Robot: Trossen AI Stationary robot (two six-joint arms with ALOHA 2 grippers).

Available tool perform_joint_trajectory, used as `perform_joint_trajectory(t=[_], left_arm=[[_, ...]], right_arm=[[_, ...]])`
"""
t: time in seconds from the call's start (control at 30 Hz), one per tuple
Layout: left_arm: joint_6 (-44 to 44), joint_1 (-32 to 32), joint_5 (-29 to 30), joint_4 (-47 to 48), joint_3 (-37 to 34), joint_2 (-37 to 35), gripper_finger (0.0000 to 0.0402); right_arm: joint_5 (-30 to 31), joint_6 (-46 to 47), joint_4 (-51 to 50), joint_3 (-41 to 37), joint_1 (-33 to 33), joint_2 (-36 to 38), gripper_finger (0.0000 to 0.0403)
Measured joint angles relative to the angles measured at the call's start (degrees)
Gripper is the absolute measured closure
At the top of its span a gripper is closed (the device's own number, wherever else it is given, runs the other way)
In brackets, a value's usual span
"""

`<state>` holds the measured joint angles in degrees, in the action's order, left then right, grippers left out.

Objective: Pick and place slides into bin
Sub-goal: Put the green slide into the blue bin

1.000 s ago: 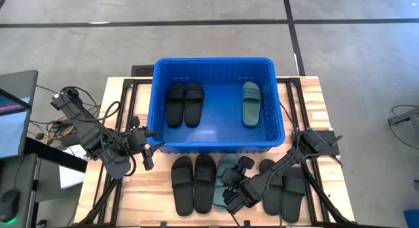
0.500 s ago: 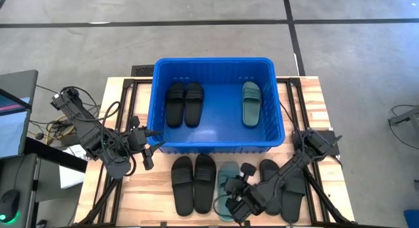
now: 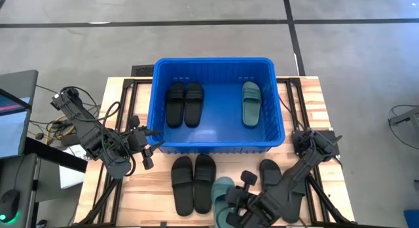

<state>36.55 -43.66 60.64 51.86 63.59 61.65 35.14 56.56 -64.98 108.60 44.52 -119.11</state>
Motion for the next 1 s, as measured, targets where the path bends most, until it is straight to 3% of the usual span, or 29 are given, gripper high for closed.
perform_joint_trajectory(t=[0.23,0.6,1.0], left_arm=[[-1.65,0.96,-0.02,-0.01,0.0,0.0,0.023],[-2.99,2.14,-0.15,-0.2,0.0,0.0,0.023],[0.43,2.14,-3.37,-0.35,0.0,-0.02,0.023]], right_arm=[[0.99,-2.82,-2.13,9.99,-0.04,0.0,0.0401],[3.57,-19.92,-2.34,26.14,-3.66,0.04,0.0402],[4.23,-32.36,-7.49,25.79,-9.26,7.81,0.0402]])
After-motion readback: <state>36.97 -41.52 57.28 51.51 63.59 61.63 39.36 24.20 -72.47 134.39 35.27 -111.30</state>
